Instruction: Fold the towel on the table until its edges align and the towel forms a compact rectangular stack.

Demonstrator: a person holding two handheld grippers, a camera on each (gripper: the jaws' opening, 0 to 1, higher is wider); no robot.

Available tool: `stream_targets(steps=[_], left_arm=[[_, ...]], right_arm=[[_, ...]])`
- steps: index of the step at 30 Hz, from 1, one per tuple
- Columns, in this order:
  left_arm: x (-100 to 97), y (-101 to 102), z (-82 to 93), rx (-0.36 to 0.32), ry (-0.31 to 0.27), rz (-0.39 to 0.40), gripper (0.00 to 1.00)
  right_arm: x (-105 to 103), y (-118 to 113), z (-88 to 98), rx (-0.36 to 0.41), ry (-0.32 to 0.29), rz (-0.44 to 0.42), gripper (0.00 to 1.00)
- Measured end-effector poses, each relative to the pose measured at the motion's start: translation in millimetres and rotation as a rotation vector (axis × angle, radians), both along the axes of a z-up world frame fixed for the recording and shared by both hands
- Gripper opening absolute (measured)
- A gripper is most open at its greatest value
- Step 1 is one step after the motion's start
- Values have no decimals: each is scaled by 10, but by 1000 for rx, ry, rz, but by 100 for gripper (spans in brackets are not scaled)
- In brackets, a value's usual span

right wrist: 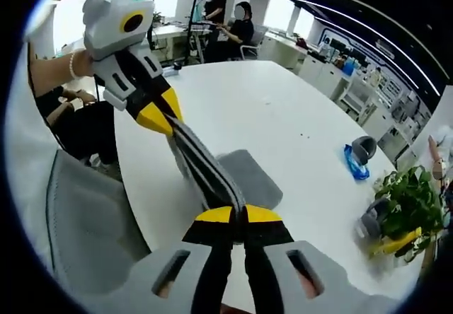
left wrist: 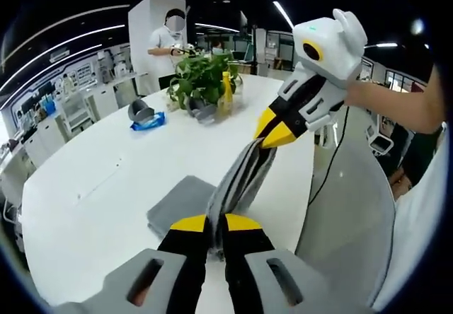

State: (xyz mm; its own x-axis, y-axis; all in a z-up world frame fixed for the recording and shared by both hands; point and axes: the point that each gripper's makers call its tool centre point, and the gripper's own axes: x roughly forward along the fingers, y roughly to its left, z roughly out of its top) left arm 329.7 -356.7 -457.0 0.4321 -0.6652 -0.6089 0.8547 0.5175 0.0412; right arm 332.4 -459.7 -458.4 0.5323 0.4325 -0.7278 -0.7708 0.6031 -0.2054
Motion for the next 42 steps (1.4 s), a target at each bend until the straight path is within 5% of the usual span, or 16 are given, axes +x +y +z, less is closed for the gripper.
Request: stream_targets(steps=[12,28,42], left_arm=[[403,-18,-208,15,38,41,8],[883,-63,-725,45,87,155,8],[1124,-32,-1190,57,40,166,9]], right_arm=[[388,-7,-249,-40,20,8,2],[899,-83,-793,-61,74,-31,3],[1159,-62,-1283,-85,115,-40,3]])
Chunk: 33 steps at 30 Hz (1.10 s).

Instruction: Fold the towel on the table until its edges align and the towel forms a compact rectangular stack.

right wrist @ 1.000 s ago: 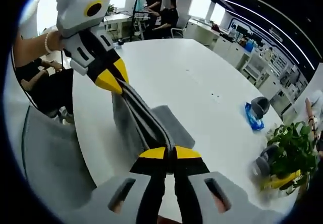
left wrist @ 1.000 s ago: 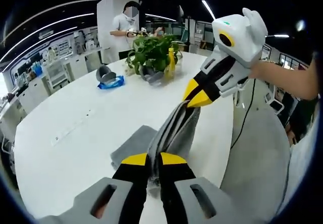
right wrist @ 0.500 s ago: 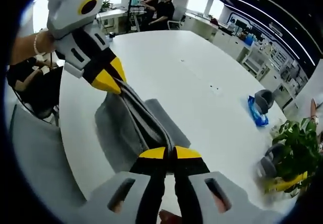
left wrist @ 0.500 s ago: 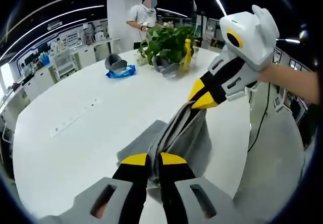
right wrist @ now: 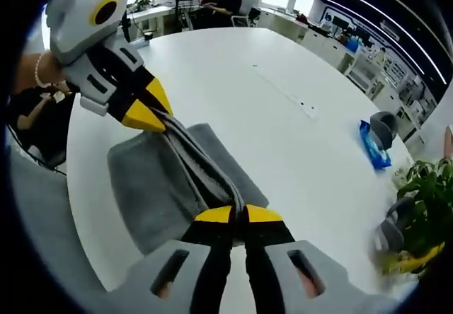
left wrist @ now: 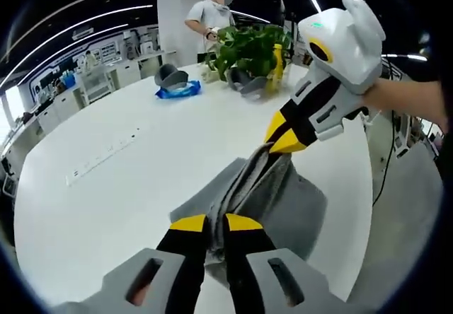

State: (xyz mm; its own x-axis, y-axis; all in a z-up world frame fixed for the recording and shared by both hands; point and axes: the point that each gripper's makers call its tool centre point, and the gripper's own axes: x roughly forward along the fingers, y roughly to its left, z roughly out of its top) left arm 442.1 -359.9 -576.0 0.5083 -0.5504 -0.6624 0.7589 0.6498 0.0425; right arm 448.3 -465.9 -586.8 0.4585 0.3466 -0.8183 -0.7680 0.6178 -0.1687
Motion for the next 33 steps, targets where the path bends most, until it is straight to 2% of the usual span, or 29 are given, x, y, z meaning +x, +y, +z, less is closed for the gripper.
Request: stream_targets(steps=[6,11,12,16,21,28,33], left_arm=[[89,-1,-93,-7,-6,13,10],[169,35,-156,-21,6,70,13],[198,68,-142,-20,0,104,14],[258,130,-85,-3,-46,120,12],[267,215,22,-24,-59,140,12],[101,279,108,-47,-59,155,11],[-129,210,87,-56,-42,134,11]], right_arm=[[75,-34,-182,10,35,-60,3],[121,-40,-221,21,27,-95,5],[119,-36,-219,26,29,-99,5],[121,-56,-194,29,16,-114,7],[104,-57,-105,64,5,-123,9],[90,-98,116,83,-43,-142,5],[-82,-97,166,86,-46,-149,3]])
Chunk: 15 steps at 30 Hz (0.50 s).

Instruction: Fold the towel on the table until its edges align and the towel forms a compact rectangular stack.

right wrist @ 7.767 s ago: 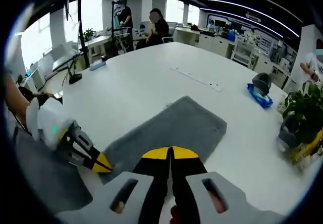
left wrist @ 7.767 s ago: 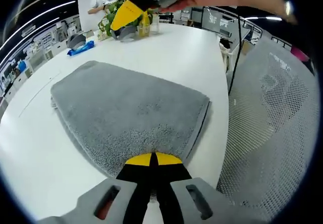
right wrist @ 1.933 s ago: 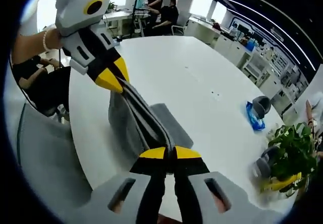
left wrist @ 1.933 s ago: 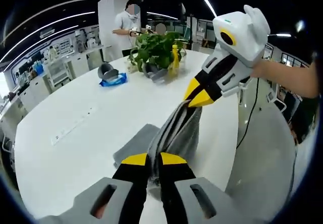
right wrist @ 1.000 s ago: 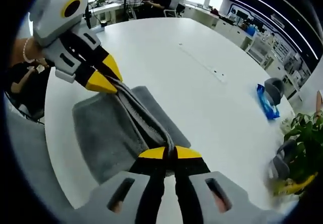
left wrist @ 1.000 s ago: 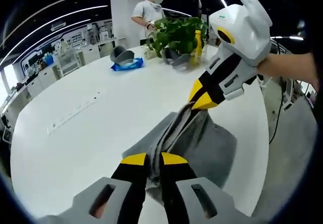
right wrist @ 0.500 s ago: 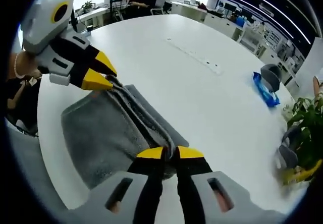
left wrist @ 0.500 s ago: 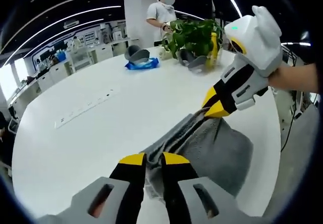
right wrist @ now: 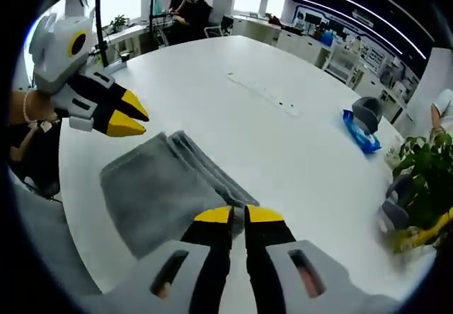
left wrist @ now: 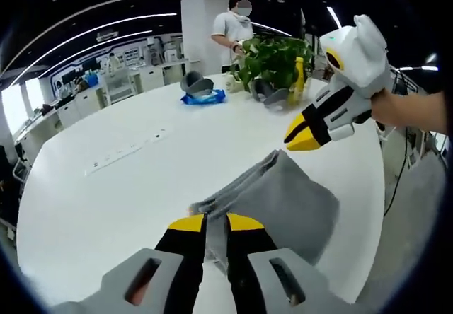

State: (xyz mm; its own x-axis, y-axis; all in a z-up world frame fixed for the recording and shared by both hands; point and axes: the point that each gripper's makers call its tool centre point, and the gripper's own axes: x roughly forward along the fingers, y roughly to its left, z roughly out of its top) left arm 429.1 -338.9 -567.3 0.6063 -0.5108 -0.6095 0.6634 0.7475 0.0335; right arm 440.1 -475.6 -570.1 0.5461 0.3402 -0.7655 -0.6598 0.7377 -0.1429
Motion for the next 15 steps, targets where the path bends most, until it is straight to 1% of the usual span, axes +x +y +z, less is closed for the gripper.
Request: stream_targets(steps=[2,3,5,6,8,10,12,13,15], left_arm=[[-94,-41,-48,-2,14,-10,11],[-143,-63,-88,-3,25,-15,11],[-211,-99,-139,-9,45,-23,10],[-255,-118,-180,-10,61,-28,10],[-306,-136,-256,-2,73,-36,10],[-333,-131,-333,20,84,-46,10],[-336,-113,-390,30,92,-47,9],[-338,-102,-415,36,97,-46,9],[-345,-67,-471,65,99,-50,9]], right_arm=[[-95,9,-24,12,8,-6,2],[-167,35,-54,27,25,-10,2],[-267,61,-120,30,39,-11,1],[-305,73,-154,28,47,-10,0],[-396,83,-243,13,69,-6,0],[-465,82,-334,-8,89,5,0],[-501,65,-419,-15,113,-1,0],[-498,57,-443,-15,113,-5,0],[-500,39,-514,-14,130,-20,0]])
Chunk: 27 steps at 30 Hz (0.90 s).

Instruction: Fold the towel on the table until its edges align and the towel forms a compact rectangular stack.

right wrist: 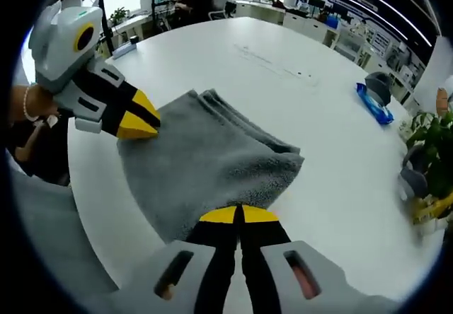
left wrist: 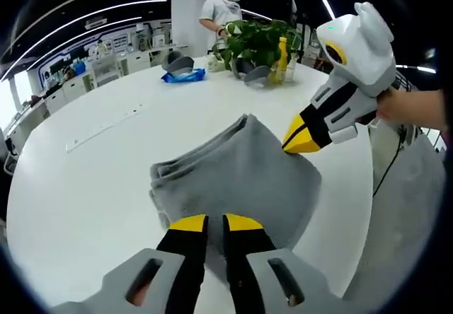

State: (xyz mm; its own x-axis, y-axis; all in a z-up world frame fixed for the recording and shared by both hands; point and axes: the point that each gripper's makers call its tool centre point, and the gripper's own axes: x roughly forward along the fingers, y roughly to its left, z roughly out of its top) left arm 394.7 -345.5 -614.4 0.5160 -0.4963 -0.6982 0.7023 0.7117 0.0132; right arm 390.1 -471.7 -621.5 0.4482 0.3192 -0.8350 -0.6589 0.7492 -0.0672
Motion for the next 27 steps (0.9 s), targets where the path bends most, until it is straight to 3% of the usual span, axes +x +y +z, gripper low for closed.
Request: stream_targets(steps=[3,7,13,27], left_arm=[[2,47,-73,21,-6,-6,7],[22,95,-155,-13,21,19,6],[96,120,-234,3,4,16,1],[373,175,-238,-27,-39,55,1]], right_arm=[[13,3,-76,14,24,-19,0],[54,15,-148,19,48,-30,0],[99,43,-233,12,57,-28,0],[334,91,-242,34,-29,-66,0]])
